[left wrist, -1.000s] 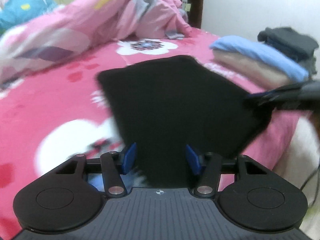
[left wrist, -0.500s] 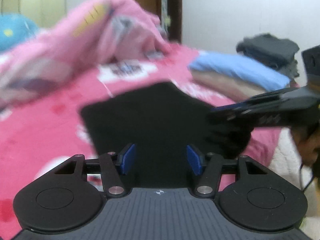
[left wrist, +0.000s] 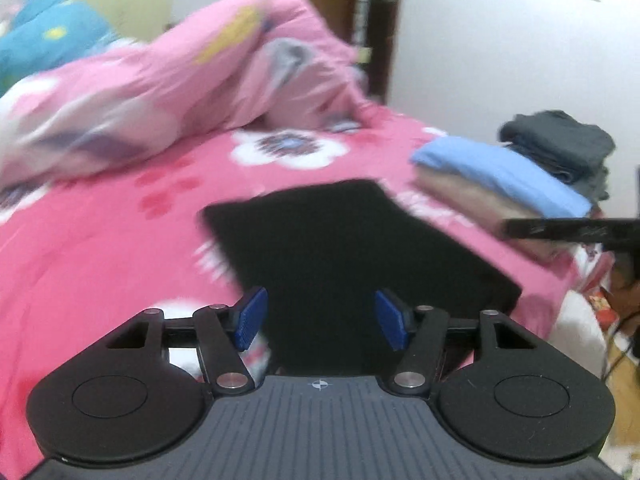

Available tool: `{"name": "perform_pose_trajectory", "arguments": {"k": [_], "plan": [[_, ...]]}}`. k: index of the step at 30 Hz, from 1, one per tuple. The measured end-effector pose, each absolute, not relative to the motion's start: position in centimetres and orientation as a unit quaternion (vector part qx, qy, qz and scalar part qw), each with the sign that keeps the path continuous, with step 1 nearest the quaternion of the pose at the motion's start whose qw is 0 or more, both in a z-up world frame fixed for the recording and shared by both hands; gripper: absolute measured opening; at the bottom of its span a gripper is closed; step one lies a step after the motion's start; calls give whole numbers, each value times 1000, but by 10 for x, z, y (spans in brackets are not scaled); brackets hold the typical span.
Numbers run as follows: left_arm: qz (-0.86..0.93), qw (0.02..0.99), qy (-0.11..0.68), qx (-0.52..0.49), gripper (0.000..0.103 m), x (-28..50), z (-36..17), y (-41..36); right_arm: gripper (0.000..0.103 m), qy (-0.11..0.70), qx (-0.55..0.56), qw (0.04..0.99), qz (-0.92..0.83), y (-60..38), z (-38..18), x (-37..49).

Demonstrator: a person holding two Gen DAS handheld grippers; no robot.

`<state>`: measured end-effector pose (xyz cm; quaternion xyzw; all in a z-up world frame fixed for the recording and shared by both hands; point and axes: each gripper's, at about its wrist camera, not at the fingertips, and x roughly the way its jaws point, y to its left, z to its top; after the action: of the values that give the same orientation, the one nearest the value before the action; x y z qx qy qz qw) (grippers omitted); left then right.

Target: Fold clothes

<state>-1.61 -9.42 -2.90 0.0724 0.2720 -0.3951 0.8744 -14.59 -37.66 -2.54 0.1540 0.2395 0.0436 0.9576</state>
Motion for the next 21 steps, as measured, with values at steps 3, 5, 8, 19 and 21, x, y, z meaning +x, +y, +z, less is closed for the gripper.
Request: {"name": "perform_pose_trajectory", "arguments": {"k": [3, 5, 8, 19, 21], "plan": [[-416, 851, 310, 79, 61, 6, -53, -133, 4, 266, 166, 947, 64, -367, -42, -120], [-405, 849, 331, 73, 61, 15, -70, -129, 4, 285, 175, 939, 77, -360, -55, -103], [-380, 858, 341, 53, 60, 19, -79, -99, 0, 303, 181, 931, 90, -354, -66, -83], [-376, 881, 282, 58, 71, 20, -41, -97, 5, 270, 149, 948, 84, -357, -42, -68], [-390, 869, 297, 68, 71, 28, -53, -118, 5, 274, 148, 946, 92, -353, -45, -53]]}}
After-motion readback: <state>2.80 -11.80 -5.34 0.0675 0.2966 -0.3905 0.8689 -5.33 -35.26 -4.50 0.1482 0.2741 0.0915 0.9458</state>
